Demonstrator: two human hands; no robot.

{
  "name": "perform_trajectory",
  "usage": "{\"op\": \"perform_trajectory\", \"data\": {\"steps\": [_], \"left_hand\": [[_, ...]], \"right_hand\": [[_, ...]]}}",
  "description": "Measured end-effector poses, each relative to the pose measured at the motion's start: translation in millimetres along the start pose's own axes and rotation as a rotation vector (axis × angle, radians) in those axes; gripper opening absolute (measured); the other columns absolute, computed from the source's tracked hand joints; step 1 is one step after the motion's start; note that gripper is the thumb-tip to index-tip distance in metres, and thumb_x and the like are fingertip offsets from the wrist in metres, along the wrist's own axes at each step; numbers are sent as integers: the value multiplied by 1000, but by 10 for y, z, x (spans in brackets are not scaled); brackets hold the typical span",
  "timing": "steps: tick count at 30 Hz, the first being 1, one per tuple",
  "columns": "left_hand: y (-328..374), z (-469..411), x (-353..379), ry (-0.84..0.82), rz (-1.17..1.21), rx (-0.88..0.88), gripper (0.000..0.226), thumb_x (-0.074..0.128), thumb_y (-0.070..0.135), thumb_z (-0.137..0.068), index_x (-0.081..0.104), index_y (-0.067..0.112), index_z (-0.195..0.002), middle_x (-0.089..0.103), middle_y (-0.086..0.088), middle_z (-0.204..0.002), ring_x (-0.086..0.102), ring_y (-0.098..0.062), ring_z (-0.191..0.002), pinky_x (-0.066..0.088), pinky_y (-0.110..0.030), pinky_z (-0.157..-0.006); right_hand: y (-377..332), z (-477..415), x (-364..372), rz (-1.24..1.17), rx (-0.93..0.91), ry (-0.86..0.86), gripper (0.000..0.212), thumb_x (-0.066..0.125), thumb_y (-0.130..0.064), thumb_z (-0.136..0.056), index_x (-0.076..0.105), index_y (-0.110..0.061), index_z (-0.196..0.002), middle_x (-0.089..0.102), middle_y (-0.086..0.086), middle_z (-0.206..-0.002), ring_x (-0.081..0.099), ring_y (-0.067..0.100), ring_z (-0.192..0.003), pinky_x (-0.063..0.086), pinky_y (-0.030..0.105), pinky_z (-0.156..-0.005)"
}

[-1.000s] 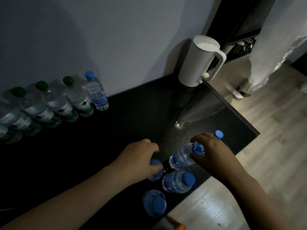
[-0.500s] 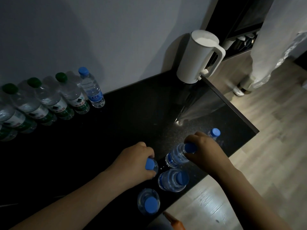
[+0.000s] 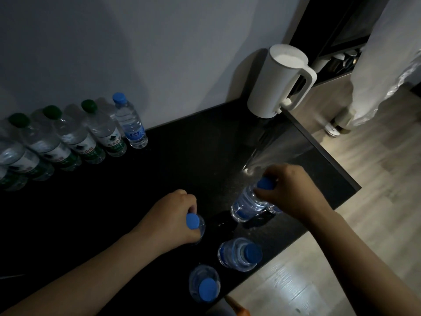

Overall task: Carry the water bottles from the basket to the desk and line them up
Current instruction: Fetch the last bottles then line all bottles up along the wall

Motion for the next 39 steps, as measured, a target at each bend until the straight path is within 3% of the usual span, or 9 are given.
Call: {"op": "perform_trajectory", "data": {"steps": [3, 8, 13, 19, 22, 25, 31, 39], "left_hand": [[-110, 17, -159, 53, 26, -28, 24, 78, 29, -61, 56, 25, -70, 51, 10, -84, 56, -8, -70, 40, -16, -55], [-287, 75, -458, 143, 72, -68, 25, 80, 29, -57, 57, 29, -67, 53, 10, -83, 57, -8, -67, 42, -19, -56], [-468, 133, -697, 222, 118, -89, 25, 80, 26, -57, 57, 30, -66, 53, 8, -82, 57, -9, -67, 39, -19, -58], [-737, 194, -902, 297, 125, -134, 25, 79, 27, -56, 57, 30, -67, 53, 8, -81, 55, -9, -67, 39, -21, -58], [-889, 233, -955, 314, 142, -166, 24, 79, 29, -55, 57, 29, -67, 53, 9, -80, 55, -8, -67, 38, -20, -58], [-1002, 244, -994, 325, 142, -188, 25, 80, 31, -57, 59, 27, -68, 53, 8, -81, 54, -8, -68, 44, -23, -60], [-1191, 243, -1033, 313, 149, -256, 24, 78, 35, -58, 60, 27, -71, 54, 8, -84, 56, -9, -71, 45, -21, -60], [-1402, 228, -1053, 318, 203, -293, 25, 80, 31, -62, 60, 24, -75, 52, 9, -85, 55, -7, -71, 39, -14, -59]], "right_hand": [[-100, -178, -97, 42, -3, 22, 21, 71, -37, -78, 59, -22, -88, 55, -10, -76, 55, 2, -65, 44, 15, -57], [-337, -545, -178, 84, -26, 24, 25, 71, -40, -76, 60, -18, -79, 57, -4, -72, 57, 9, -64, 56, 31, -60], [-685, -951, -224, 122, -122, 3, 28, 70, -42, -78, 63, -15, -83, 57, -4, -75, 56, 7, -66, 53, 26, -60], [-1130, -1421, -169, 109, -198, -22, 25, 73, -37, -78, 60, -18, -87, 50, -7, -76, 49, 1, -64, 32, 14, -52], [-1331, -1670, -94, 107, -216, -29, 29, 73, -35, -78, 63, -12, -92, 57, -1, -82, 54, 7, -68, 42, 17, -56], [-1533, -1913, -7, 137, -226, -42, 32, 74, -35, -78, 66, -7, -92, 63, 7, -87, 60, 18, -76, 55, 31, -68], [-1802, -2435, 204, 137, -226, -54, 37, 74, -34, -78, 68, -1, -95, 66, 14, -94, 64, 25, -85, 57, 42, -79], [-2041, -2907, 447, 144, -241, -34, 37, 74, -35, -78, 66, -2, -95, 66, 14, -94, 62, 26, -87, 55, 41, -80]]}}
Point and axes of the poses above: each hand's wrist, its own z-axis away from the middle knuckle, its own x-axis out of the palm, y = z × x, the point moved 6 cm from there along -z, towards the middle knuckle
